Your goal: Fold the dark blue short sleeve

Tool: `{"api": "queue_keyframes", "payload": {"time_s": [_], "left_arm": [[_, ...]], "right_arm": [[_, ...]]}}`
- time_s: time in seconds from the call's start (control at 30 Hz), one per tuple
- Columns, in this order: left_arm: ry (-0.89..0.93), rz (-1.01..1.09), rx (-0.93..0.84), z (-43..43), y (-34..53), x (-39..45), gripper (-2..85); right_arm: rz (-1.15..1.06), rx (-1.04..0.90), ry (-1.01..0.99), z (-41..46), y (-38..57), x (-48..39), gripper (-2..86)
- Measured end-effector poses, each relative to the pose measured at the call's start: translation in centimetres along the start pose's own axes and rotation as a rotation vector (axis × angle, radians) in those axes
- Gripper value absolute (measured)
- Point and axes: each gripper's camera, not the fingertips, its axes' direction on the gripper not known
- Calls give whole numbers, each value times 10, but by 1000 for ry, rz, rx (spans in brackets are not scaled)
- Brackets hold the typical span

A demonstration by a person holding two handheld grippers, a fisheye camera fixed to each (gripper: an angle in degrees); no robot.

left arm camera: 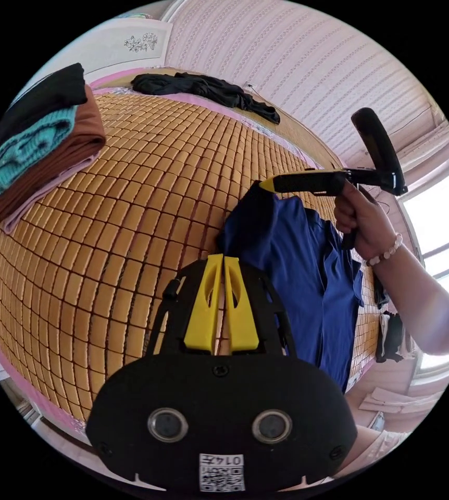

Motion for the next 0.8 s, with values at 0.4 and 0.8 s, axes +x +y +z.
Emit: {"api": "queue_keyframes", "payload": {"time_s": [0.4, 0.8], "left_arm": [[-39, -115, -3, -22, 35, -48, -10], [50, -199, 63, -57, 53, -86, 13]], "right_arm": [[-216, -145, 42, 107, -112, -45, 6], [-162, -123, 43, 124, -107, -59, 54]]}}
